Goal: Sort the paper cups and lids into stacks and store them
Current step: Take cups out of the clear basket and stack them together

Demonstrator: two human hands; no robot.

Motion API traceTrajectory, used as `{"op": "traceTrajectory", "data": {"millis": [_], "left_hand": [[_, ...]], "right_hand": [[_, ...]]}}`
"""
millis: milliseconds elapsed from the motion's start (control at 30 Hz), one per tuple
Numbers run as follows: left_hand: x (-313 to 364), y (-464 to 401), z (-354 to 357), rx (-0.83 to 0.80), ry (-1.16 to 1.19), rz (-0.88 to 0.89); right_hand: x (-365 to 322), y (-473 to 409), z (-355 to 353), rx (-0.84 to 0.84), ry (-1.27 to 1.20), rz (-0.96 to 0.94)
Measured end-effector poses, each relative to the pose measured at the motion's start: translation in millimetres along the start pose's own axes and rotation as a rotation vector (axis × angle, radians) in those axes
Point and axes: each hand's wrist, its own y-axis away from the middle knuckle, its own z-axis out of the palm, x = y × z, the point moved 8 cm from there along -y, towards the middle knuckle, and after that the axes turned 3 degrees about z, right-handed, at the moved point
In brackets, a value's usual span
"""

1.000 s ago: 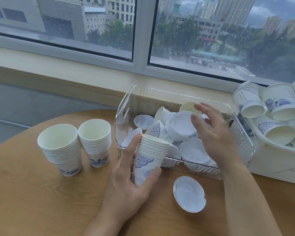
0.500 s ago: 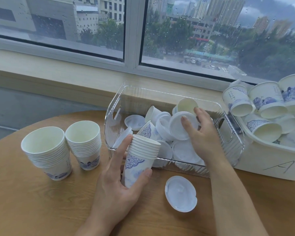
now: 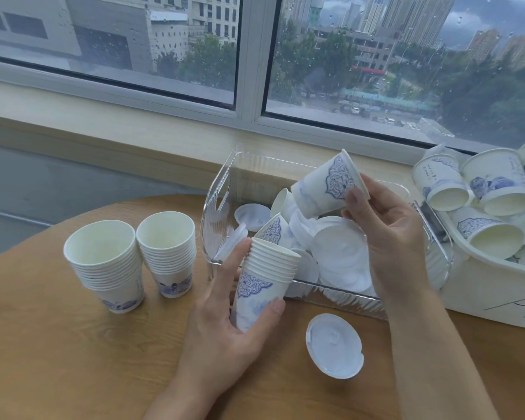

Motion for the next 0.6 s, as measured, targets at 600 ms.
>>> {"op": "traceTrajectory", "data": {"millis": [600], "left_hand": [[3,0,-4,0.034,0.015,0.029]], "right_hand": [[4,11,38,-0.324,0.330,-0.032]]}}
